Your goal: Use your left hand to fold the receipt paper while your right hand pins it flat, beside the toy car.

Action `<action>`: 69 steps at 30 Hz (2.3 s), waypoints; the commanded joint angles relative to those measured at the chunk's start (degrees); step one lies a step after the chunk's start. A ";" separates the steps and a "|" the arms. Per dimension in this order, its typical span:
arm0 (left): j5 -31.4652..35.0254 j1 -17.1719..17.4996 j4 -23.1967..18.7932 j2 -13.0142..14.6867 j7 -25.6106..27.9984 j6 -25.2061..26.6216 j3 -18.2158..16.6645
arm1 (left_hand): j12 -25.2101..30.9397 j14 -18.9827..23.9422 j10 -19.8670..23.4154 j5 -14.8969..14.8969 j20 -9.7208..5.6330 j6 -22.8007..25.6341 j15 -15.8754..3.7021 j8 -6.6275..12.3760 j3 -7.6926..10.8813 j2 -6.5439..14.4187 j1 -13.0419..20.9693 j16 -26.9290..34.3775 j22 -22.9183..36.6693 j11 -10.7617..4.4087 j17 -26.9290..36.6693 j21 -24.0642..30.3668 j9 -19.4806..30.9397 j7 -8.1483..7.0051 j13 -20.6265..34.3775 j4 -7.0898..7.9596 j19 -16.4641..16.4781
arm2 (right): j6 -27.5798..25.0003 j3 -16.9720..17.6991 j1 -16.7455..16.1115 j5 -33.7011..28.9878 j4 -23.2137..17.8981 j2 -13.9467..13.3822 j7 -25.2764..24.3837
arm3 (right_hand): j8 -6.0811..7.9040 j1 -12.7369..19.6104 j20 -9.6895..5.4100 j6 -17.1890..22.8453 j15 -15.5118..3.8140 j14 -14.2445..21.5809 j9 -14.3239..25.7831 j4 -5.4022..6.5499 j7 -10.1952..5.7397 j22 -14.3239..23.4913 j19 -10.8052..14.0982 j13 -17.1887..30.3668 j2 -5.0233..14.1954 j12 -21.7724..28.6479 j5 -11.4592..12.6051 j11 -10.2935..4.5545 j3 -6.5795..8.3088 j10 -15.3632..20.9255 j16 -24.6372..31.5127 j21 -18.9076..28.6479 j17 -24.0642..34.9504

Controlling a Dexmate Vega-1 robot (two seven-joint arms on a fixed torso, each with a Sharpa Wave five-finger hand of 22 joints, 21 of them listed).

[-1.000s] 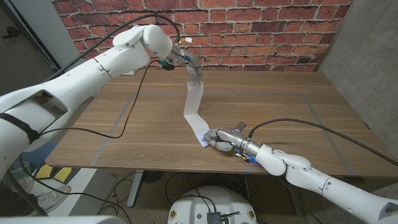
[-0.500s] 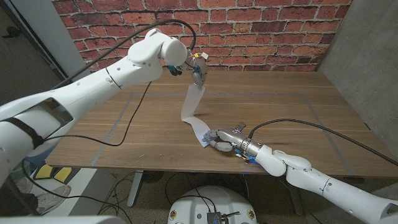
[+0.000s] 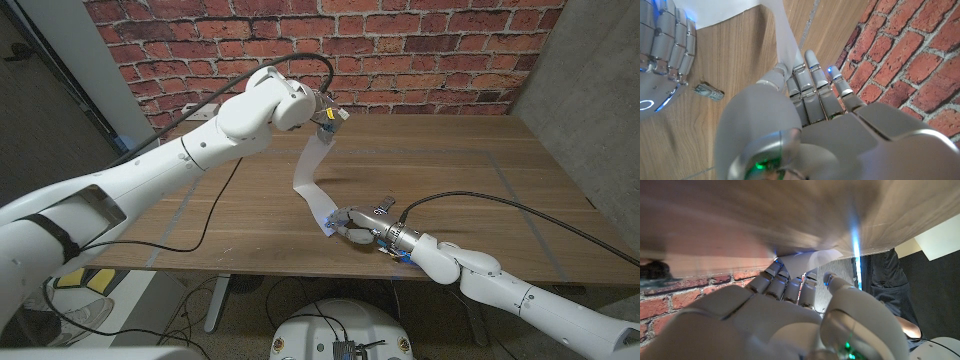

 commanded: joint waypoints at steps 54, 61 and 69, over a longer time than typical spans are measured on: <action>4.27 11.16 -2.15 -7.38 -6.19 -19.40 -4.76 | -4.70 -2.62 -7.90 -0.57 -0.45 -11.97 -4.14 -10.12 -2.77 -3.19 -14.71 -6.51 -0.21 0.36 -2.87 2.06 -5.94 -2.62 -5.73 6.43 -0.87 | 1.20 0.64 -0.29 -2.10 0.51 -1.01 -1.46 | -0.42 1.47 6.57 -2.30 2.84 2.60 0.16 -3.27 -0.91 0.90 6.21 0.22 0.05 -0.58 0.12 1.94 0.64 0.25 0.29 -0.34 1.66; 2.83 11.99 -3.03 -6.53 -5.20 -18.58 -5.62 | -8.29 -5.05 -11.61 -0.59 0.24 -16.95 -2.66 -12.45 -3.34 -3.91 -17.94 -8.47 -0.30 1.13 -4.65 1.79 -7.59 -3.44 -7.79 7.06 -1.90 | 0.59 1.19 -0.72 -2.41 -0.47 -1.56 -2.02 | -0.30 1.72 6.61 -2.25 2.79 2.64 0.16 -3.63 -0.89 0.90 6.19 0.22 -0.01 -0.50 0.10 1.82 0.60 0.28 0.39 -0.39 1.79; 2.15 12.04 -2.57 -6.06 -4.65 -18.33 -5.69 | -8.90 -5.38 -11.62 -0.58 0.34 -17.16 -2.60 -12.39 -3.47 -4.07 -18.78 -8.84 -0.33 1.15 -5.17 1.70 -7.99 -3.46 -8.31 7.19 -2.13 | 0.90 3.38 -1.94 -1.82 -3.57 -3.11 -4.24 | -0.12 2.24 6.72 -2.10 2.87 3.56 0.16 -4.38 -0.88 0.91 6.45 0.23 -0.20 -0.23 0.07 2.19 0.54 0.77 0.88 -0.35 1.94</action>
